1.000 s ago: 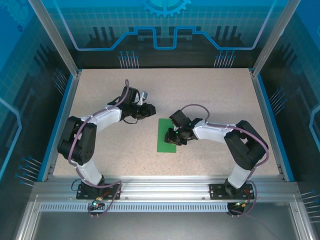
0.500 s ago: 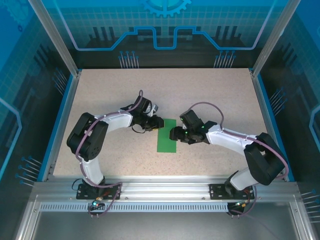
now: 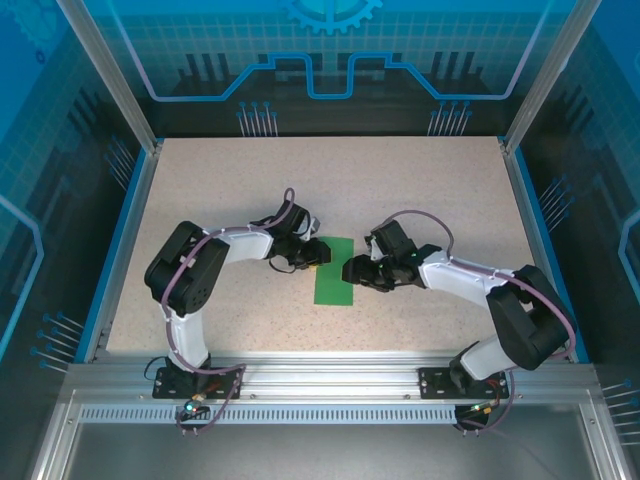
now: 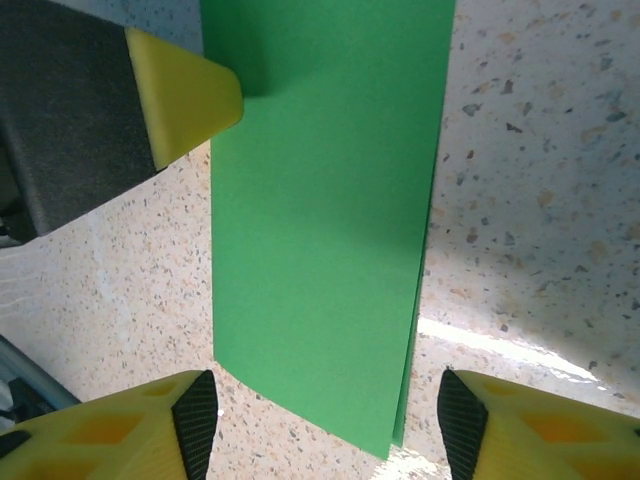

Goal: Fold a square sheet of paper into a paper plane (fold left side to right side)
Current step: Fold the triangle a second time at the center of the table.

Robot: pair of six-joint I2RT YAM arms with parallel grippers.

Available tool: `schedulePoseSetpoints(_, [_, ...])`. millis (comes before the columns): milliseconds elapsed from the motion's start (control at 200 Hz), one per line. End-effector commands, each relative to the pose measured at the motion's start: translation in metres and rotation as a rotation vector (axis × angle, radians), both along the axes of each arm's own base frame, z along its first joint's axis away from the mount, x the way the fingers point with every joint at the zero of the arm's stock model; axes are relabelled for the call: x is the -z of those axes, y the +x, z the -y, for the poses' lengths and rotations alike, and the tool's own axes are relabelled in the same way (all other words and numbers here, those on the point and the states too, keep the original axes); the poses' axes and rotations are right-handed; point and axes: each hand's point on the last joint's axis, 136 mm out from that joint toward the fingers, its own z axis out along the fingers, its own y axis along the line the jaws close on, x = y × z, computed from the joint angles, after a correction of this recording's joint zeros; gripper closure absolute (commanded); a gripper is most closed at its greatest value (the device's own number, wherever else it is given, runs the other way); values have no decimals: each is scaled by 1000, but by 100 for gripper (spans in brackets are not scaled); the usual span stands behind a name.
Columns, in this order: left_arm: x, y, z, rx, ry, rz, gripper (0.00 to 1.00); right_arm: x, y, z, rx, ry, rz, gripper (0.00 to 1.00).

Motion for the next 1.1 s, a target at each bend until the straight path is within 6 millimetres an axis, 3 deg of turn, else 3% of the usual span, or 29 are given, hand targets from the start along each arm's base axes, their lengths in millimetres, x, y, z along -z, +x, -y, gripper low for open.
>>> schedulePoseSetpoints(0, [19, -10, -6, -22, 44, -36, 70, 0, -2, -5, -33, 32, -44, 40])
schedulePoseSetpoints(755, [18, -17, -7, -22, 34, -28, 70, 27, -5, -12, -36, 3, -164, 44])
schedulePoseSetpoints(1095, [18, -18, -5, -17, 33, -28, 70, 28, -3, -24, -58, 38, -168, 46])
